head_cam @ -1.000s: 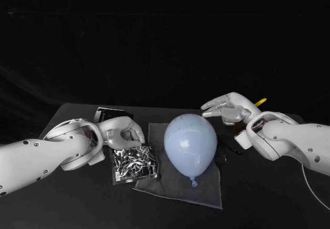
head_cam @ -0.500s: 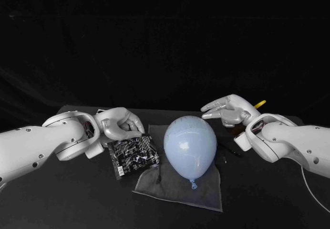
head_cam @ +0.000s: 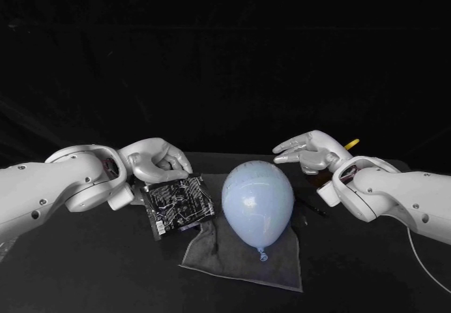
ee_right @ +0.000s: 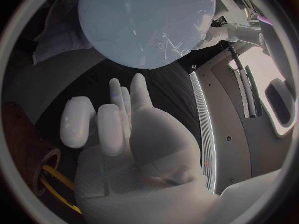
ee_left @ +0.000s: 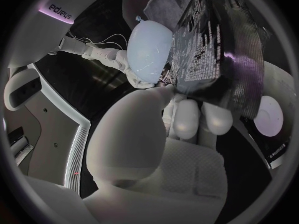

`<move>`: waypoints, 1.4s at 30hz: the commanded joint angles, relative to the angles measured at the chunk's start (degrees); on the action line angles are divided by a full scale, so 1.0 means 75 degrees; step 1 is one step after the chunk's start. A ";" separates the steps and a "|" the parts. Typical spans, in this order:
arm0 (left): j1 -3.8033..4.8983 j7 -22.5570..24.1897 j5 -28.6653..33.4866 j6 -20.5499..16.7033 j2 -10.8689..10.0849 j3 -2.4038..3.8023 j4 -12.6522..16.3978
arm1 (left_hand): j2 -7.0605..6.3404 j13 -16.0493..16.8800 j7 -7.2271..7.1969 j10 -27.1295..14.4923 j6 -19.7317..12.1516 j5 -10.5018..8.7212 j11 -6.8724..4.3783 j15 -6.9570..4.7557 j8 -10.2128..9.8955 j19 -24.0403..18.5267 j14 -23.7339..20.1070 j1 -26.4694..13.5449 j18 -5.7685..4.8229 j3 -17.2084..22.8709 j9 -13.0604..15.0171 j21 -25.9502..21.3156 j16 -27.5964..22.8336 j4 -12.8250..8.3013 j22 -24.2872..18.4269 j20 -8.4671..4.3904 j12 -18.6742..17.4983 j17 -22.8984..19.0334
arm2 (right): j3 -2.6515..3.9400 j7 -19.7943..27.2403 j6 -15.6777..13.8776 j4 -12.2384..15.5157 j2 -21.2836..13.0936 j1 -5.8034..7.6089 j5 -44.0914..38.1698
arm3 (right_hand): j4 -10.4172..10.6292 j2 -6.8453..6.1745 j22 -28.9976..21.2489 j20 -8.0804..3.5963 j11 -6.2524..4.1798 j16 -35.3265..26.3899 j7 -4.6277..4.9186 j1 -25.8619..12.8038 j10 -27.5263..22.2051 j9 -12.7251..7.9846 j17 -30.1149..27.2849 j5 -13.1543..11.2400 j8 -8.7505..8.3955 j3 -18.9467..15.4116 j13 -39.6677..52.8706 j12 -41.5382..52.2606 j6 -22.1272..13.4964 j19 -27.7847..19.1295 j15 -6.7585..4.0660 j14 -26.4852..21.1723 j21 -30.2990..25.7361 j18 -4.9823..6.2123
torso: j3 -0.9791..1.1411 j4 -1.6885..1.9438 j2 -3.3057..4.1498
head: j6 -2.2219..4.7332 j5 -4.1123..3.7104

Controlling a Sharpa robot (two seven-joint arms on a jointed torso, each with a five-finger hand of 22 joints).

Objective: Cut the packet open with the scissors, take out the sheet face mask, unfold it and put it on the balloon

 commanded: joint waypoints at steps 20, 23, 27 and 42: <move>0.0854 0.0409 0.0599 0.0200 0.0246 0.0053 -0.0598 | 0.0035 0.0112 -0.0001 -0.0084 -0.0057 0.0036 0.0008 -0.0004 0.0028 0.0076 0.0058 -0.0045 -0.0055 0.0111 0.3167 0.0054 0.0062 -0.0008 0.0032 -0.0011 0.0062 0.0064 | 0.0065 0.0235 -0.0552 -0.0483 0.0431 0.0224 0.0837 | -0.0052 0.0002 0.0101 -0.0002 0.0005 0.0103 0.0033 -0.0109 -0.0005 0.0006 0.0106 -0.0027 0.0042 -0.0201 0.0008 0.0016 -0.0071 0.0078 0.0023 0.0232 0.0101 -0.0148 | 0.0000 0.0007 -0.0005 | 0.0431 -0.0058; 0.0874 0.0481 0.0613 0.0010 0.0332 0.0053 -0.0724 | 0.0035 0.0128 0.0000 -0.0092 -0.0062 0.0036 0.0009 -0.0004 0.0027 0.0082 0.0062 -0.0045 -0.0057 0.0125 0.3184 0.0058 0.0067 -0.0008 0.0041 -0.0011 0.0067 0.0079 | 0.0079 0.0231 -0.0563 -0.0553 0.0492 0.0243 0.0880 | -0.0052 0.0002 0.0101 -0.0002 0.0005 0.0103 0.0033 -0.0109 -0.0005 0.0006 0.0106 -0.0027 0.0042 -0.0201 0.0008 0.0016 -0.0071 0.0078 0.0023 0.0232 0.0101 -0.0148 | -0.0002 0.0009 -0.0004 | 0.0463 -0.0055; 0.0886 0.0619 0.0679 -0.0303 0.0537 0.0053 -0.0977 | 0.0034 0.0164 0.0002 -0.0108 -0.0073 0.0036 0.0010 -0.0003 0.0024 0.0096 0.0077 -0.0045 -0.0061 0.0157 0.3220 0.0065 0.0091 -0.0008 0.0061 -0.0011 0.0078 0.0138 | 0.0089 0.0204 -0.0529 -0.0619 0.0601 0.0255 0.0933 | -0.0062 0.0022 0.0120 -0.0001 0.0001 0.0119 0.0030 -0.0102 0.0007 0.0009 0.0120 -0.0027 0.0046 -0.0194 0.0012 0.0023 -0.0068 0.0087 0.0022 0.0236 0.0118 -0.0152 | -0.0004 0.0008 0.0000 | 0.0569 -0.0100; 0.0885 0.0806 0.0823 -0.0882 0.1281 0.0055 -0.1829 | 0.0011 0.0261 0.0011 -0.0158 -0.0103 0.0036 0.0017 0.0001 0.0012 0.0103 0.0100 -0.0042 -0.0062 0.0258 0.3325 0.0070 0.0127 -0.0021 0.0072 -0.0010 0.0101 0.0230 | 0.0134 -0.0082 -0.0371 -0.0793 0.1044 0.0261 0.0681 | -0.0247 0.0024 0.0100 0.0030 0.0059 0.0136 0.0089 -0.0047 -0.0147 -0.0001 0.0040 -0.0039 0.0011 -0.0213 -0.0020 -0.0017 -0.0184 0.0017 0.0065 0.0204 0.0087 -0.0137 | 0.0001 -0.0001 -0.0007 | 0.1079 -0.0246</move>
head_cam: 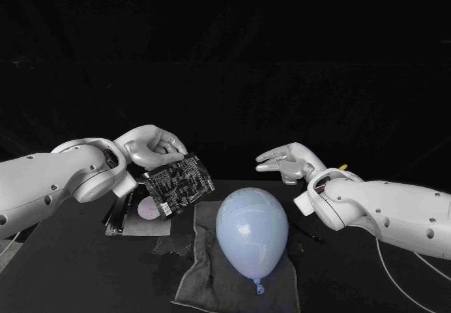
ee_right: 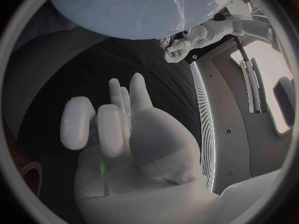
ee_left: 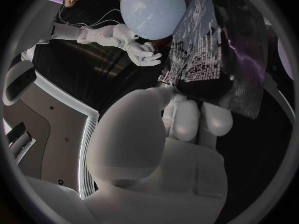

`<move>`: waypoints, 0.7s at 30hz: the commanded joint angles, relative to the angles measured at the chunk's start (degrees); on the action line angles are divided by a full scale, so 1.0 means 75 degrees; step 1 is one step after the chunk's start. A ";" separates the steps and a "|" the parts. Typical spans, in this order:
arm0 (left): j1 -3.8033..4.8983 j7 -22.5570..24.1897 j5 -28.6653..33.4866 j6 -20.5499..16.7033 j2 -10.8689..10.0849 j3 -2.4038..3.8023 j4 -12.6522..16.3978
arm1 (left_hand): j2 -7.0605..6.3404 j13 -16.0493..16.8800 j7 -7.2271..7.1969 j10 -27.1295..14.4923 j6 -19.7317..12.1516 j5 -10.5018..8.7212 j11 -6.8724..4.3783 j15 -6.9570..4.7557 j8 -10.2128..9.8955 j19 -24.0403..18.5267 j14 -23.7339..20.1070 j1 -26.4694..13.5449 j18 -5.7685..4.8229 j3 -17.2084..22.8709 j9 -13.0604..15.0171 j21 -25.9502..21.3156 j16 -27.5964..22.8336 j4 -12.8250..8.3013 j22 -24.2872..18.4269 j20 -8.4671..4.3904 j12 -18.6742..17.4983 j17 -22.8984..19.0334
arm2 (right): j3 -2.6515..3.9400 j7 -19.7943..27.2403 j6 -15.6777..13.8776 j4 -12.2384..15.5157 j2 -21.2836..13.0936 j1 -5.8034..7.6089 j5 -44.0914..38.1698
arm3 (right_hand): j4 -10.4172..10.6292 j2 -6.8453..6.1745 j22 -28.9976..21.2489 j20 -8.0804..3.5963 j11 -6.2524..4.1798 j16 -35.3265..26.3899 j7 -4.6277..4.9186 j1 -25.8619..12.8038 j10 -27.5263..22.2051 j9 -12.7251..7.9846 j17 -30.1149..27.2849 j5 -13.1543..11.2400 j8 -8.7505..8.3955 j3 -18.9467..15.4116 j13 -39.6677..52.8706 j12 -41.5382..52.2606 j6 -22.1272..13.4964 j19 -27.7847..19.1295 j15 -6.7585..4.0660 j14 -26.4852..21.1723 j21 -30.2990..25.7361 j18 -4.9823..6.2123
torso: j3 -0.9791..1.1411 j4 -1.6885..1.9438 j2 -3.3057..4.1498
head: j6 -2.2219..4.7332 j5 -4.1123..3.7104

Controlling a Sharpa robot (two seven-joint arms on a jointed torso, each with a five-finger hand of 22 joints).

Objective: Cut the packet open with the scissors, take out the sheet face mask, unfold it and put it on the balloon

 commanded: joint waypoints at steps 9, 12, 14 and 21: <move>0.0012 0.0353 -0.0006 -0.0590 0.0552 0.0015 -0.0608 | 0.0054 0.0029 0.0041 -0.0045 -0.0028 0.0052 0.0005 0.0013 0.0015 0.0069 0.0044 0.0000 -0.0062 0.0090 0.2888 0.0057 0.0066 -0.0024 0.0035 -0.0011 0.0041 0.0039 | 0.0091 -0.0549 0.0776 -0.0468 0.0609 0.0196 -0.0772 | 0.0067 -0.0266 -0.0662 0.0164 0.0209 -0.0317 0.0184 -0.0473 -0.0726 -0.0052 -0.0785 -0.0067 -0.0149 -0.0196 -0.0107 -0.0021 -0.0413 -0.0632 0.0233 -0.0077 -0.0667 0.0037 | 0.0003 -0.0006 -0.0008 | 0.0509 0.0025; 0.0011 0.0400 -0.0046 -0.0648 0.0705 0.0017 -0.0783 | 0.0054 0.0029 0.0041 -0.0045 -0.0028 0.0052 0.0005 0.0013 0.0015 0.0069 0.0044 0.0000 -0.0062 0.0090 0.2888 0.0057 0.0066 -0.0024 0.0035 -0.0011 0.0041 0.0039 | 0.0099 -0.0732 0.1102 -0.0689 0.0858 0.0309 -0.1115 | 0.0175 -0.0391 -0.0909 0.0224 0.0264 -0.0433 0.0246 -0.0659 -0.0948 -0.0063 -0.1020 -0.0072 -0.0202 -0.0209 -0.0109 -0.0010 -0.0535 -0.0882 0.0291 -0.0213 -0.0942 0.0104 | -0.0002 -0.0011 -0.0006 | 0.0538 0.0015; 0.0010 0.0436 -0.0077 -0.0697 0.0817 0.0019 -0.0886 | 0.0050 0.0042 0.0043 -0.0050 -0.0033 0.0052 0.0007 0.0014 0.0012 0.0072 0.0049 -0.0001 -0.0063 0.0105 0.2902 0.0059 0.0074 -0.0026 0.0041 -0.0011 0.0044 0.0059 | 0.0105 -0.0844 0.1356 -0.0894 0.1074 0.0395 -0.1318 | 0.0306 -0.0509 -0.1092 0.0270 0.0309 -0.0498 0.0286 -0.0839 -0.1109 -0.0067 -0.1188 -0.0075 -0.0240 -0.0202 -0.0110 -0.0004 -0.0619 -0.1066 0.0332 -0.0312 -0.1148 0.0152 | -0.0005 -0.0006 -0.0004 | 0.0586 0.0012; 0.0010 0.0550 -0.0134 -0.0847 0.1031 0.0025 -0.1029 | 0.0050 0.0042 0.0043 -0.0050 -0.0033 0.0052 0.0007 0.0014 0.0012 0.0072 0.0049 -0.0001 -0.0063 0.0105 0.2902 0.0059 0.0074 -0.0026 0.0041 -0.0011 0.0044 0.0059 | 0.0140 -0.0960 0.1845 -0.1416 0.1590 0.0560 -0.1533 | 0.0566 -0.0768 -0.0891 0.0316 0.0342 -0.0258 0.0324 -0.1068 -0.1248 -0.0059 -0.0878 -0.0075 -0.0266 -0.0142 -0.0103 0.0029 -0.0694 -0.0901 0.0370 -0.0219 -0.0969 0.0107 | -0.0006 0.0025 0.0005 | 0.0620 0.0020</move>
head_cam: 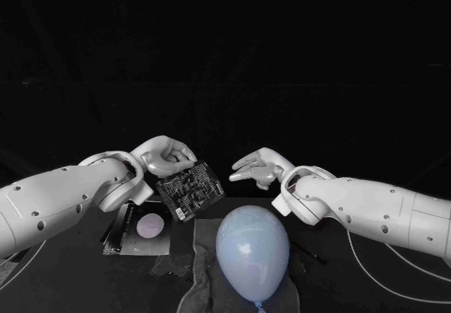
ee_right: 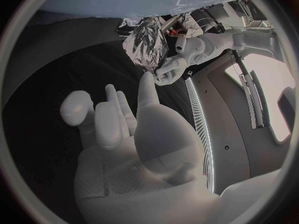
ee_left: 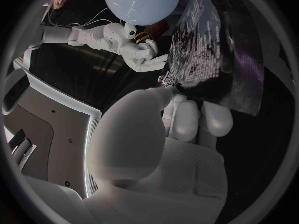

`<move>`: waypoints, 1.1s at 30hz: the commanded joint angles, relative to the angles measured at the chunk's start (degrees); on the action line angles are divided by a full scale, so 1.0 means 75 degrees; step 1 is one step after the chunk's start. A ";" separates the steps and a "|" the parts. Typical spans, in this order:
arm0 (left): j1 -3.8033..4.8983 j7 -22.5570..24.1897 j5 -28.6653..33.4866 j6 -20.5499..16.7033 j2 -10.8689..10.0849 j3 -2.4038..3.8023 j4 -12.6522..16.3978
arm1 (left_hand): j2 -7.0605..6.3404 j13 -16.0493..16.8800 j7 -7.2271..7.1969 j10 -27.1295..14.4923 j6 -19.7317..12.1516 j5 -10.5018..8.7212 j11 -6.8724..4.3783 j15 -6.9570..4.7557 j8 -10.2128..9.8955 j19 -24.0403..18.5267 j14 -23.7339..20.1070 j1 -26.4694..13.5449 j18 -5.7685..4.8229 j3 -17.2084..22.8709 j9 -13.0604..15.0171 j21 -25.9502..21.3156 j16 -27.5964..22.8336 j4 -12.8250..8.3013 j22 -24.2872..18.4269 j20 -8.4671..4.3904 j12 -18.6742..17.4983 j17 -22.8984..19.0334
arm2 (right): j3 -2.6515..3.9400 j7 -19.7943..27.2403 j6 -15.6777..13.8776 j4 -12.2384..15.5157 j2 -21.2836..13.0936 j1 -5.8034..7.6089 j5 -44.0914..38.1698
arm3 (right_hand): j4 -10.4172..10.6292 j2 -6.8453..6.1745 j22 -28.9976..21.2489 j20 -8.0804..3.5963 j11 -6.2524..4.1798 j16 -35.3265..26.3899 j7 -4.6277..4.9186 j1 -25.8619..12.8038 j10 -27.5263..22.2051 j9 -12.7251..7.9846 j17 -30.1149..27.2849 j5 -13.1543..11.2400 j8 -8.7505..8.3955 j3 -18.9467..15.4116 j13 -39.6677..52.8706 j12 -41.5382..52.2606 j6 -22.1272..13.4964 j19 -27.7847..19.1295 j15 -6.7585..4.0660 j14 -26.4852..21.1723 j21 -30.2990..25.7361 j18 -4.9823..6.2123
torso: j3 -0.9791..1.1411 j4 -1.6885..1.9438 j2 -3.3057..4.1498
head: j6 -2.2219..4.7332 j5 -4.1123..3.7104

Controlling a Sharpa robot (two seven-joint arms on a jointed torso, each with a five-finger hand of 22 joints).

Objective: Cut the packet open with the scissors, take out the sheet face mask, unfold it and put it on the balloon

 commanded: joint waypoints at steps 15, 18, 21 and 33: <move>0.0014 0.0464 -0.0046 -0.0516 0.0338 0.0049 -0.0077 | 0.0040 0.0023 0.0062 -0.0055 -0.0007 0.0026 -0.0003 0.0017 0.0018 0.0064 0.0062 -0.0004 -0.0068 0.0084 0.2782 0.0042 0.0065 -0.0017 0.0034 0.0018 0.0047 0.0061 | 0.0052 -0.0467 0.1284 -0.1059 0.0981 0.0166 -0.1175 | 0.0698 -0.0629 0.0430 0.0032 0.0047 0.0603 0.0058 -0.0084 -0.0215 0.0031 0.0800 -0.0029 -0.0051 0.0386 0.0003 0.0069 -0.0174 0.0399 0.0069 0.0302 0.0426 -0.0041 | -0.0010 0.0016 0.0007 | 0.0076 0.0056; 0.0014 0.0482 -0.0041 -0.0534 0.0345 0.0071 0.0009 | 0.0040 0.0023 0.0062 -0.0055 -0.0007 0.0026 -0.0003 0.0017 0.0018 0.0064 0.0062 -0.0004 -0.0068 0.0084 0.2782 0.0042 0.0065 -0.0017 0.0034 0.0018 0.0047 0.0061 | 0.0053 -0.0503 0.1372 -0.1138 0.1048 0.0167 -0.1235 | 0.1003 -0.0863 0.0457 0.0058 0.0058 0.0659 0.0072 0.0006 -0.0245 0.0042 0.0819 -0.0029 -0.0043 0.0735 0.0008 0.0095 -0.0205 0.0401 0.0079 0.0289 0.0439 -0.0043 | -0.0004 0.0007 0.0006 | 0.0087 0.0085; 0.0014 0.0510 -0.0037 -0.0572 0.0353 0.0091 0.0040 | 0.0040 0.0023 0.0062 -0.0055 -0.0007 0.0026 -0.0003 0.0017 0.0018 0.0064 0.0062 -0.0004 -0.0068 0.0084 0.2782 0.0042 0.0065 -0.0017 0.0034 0.0018 0.0047 0.0061 | 0.0053 -0.0499 0.1492 -0.1099 0.1051 0.0168 -0.1141 | 0.1095 -0.0874 0.0543 0.0051 0.0030 0.0708 0.0047 0.0096 -0.0160 0.0065 0.0883 -0.0029 -0.0003 0.0839 0.0020 0.0155 -0.0142 0.0473 0.0063 0.0313 0.0520 -0.0060 | -0.0008 0.0003 0.0002 | 0.0081 0.0099; 0.0012 0.0674 0.0169 -0.0767 0.0449 0.0110 -0.0104 | 0.0035 0.0046 0.0067 -0.0069 -0.0016 0.0026 0.0001 0.0019 0.0010 0.0065 0.0066 -0.0006 -0.0068 0.0113 0.2809 0.0044 0.0074 -0.0024 0.0036 0.0020 0.0048 0.0086 | 0.0053 -0.0118 0.1035 -0.1018 0.1008 0.0167 -0.0261 | 0.0460 0.0761 0.1726 -0.0523 -0.0719 0.0998 -0.0746 0.1851 0.1685 0.0469 0.1438 -0.0009 0.0775 0.1768 0.0079 0.0602 0.1250 0.1451 -0.0584 0.0553 0.1671 -0.0371 | 0.0002 0.0002 0.0000 | 0.0103 0.0105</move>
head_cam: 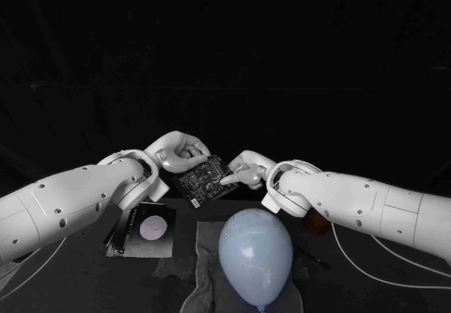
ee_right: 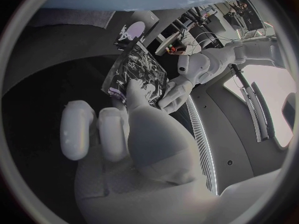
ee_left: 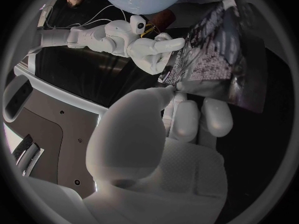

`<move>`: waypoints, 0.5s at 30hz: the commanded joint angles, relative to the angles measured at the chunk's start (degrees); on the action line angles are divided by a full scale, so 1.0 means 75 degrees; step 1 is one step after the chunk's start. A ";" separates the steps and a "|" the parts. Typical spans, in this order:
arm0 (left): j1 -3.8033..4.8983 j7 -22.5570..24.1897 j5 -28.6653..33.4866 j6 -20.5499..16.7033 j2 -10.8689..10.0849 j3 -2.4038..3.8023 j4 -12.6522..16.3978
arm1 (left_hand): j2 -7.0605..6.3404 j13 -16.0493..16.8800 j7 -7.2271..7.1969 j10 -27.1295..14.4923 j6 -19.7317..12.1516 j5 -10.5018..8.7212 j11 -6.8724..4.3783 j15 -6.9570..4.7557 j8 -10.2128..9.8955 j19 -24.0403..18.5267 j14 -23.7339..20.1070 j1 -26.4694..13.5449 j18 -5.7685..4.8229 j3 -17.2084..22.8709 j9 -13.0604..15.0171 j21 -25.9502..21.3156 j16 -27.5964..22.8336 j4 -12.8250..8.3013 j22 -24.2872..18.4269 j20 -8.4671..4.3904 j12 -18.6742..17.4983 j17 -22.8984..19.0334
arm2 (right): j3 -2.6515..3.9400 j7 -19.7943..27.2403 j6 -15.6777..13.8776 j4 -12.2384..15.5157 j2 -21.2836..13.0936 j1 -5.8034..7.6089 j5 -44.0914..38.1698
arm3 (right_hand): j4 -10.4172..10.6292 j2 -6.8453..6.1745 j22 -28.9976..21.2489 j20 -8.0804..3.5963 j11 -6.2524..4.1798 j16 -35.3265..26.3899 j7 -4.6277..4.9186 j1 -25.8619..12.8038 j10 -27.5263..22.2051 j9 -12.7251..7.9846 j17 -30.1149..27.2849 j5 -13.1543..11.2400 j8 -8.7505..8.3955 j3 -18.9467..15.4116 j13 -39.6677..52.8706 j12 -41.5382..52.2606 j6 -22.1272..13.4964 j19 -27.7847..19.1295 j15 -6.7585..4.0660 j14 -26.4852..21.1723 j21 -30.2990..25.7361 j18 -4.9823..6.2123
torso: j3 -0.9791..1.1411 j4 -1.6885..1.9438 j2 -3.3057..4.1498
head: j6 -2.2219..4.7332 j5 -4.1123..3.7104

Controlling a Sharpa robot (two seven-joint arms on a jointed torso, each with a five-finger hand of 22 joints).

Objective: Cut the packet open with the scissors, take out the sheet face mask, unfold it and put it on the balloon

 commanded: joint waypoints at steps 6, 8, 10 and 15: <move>0.0013 0.0288 0.0256 -0.0270 0.0039 0.0014 -0.0023 | 0.0025 0.0085 0.0062 -0.0137 -0.0049 0.0053 -0.0006 0.0007 -0.0032 -0.0023 0.0036 0.0040 -0.0050 0.0194 0.2824 0.0015 0.0060 -0.0077 -0.0074 0.0001 -0.0014 0.0070 | 0.0006 0.0522 -0.0705 0.0034 -0.0074 0.0004 0.1383 | -0.0256 0.0265 0.0596 -0.0210 -0.0212 0.0042 -0.0169 0.0174 0.0777 0.0259 0.0047 -0.0014 0.0303 0.0533 -0.0008 -0.0046 0.0268 0.0112 -0.0195 0.0300 0.0144 -0.0093 | 0.0001 0.0005 0.0002 | 0.0039 -0.0007; 0.0013 0.0383 0.0294 -0.0250 0.0039 0.0011 -0.0034 | -0.0016 0.0080 0.0083 -0.0205 -0.0061 0.0052 0.0013 0.0021 -0.0074 -0.0117 -0.0015 0.0061 -0.0025 0.0253 0.2836 -0.0042 -0.0001 -0.0125 -0.0204 0.0008 -0.0075 -0.0057 | 0.0011 0.0581 -0.0908 0.0046 -0.0101 0.0003 0.1782 | -0.0307 0.0257 0.0614 -0.0228 -0.0231 0.0039 -0.0185 0.0143 0.0852 0.0302 0.0037 -0.0015 0.0342 0.0589 -0.0005 -0.0071 0.0271 0.0121 -0.0212 0.0300 0.0156 -0.0097 | 0.0002 0.0000 -0.0003 | 0.0049 -0.0022; 0.0013 0.0489 0.0325 -0.0218 0.0040 0.0007 -0.0047 | -0.0132 -0.0021 0.0155 -0.0360 -0.0050 0.0051 0.0088 0.0083 -0.0258 -0.0474 -0.0233 0.0095 0.0064 0.0373 0.2777 -0.0256 -0.0248 -0.0246 -0.0667 0.0049 -0.0302 -0.0532 | 0.0015 0.0608 -0.1035 0.0050 -0.0126 0.0002 0.2093 | -0.0339 0.0256 0.0621 -0.0237 -0.0238 0.0042 -0.0191 0.0123 0.0886 0.0326 0.0048 -0.0014 0.0362 0.0623 -0.0004 -0.0087 0.0269 0.0124 -0.0220 0.0304 0.0160 -0.0098 | 0.0004 0.0002 -0.0002 | 0.0075 -0.0029; 0.0011 0.0625 0.0460 -0.0239 0.0052 -0.0009 -0.0096 | -0.0331 -0.0316 0.0259 -0.0484 0.0050 0.0049 0.0197 0.0170 -0.0705 -0.1346 -0.0858 0.0103 0.0289 0.0444 0.2485 -0.0787 -0.1021 -0.0460 -0.1776 0.0122 -0.0742 -0.1897 | 0.0022 0.0587 -0.1118 0.0127 -0.0199 0.0001 0.2433 | -0.0382 0.0251 0.0621 -0.0247 -0.0245 0.0040 -0.0197 0.0088 0.0926 0.0356 0.0041 -0.0015 0.0387 0.0664 -0.0002 -0.0110 0.0264 0.0121 -0.0228 0.0304 0.0156 -0.0097 | 0.0003 -0.0006 0.0003 | 0.0135 -0.0026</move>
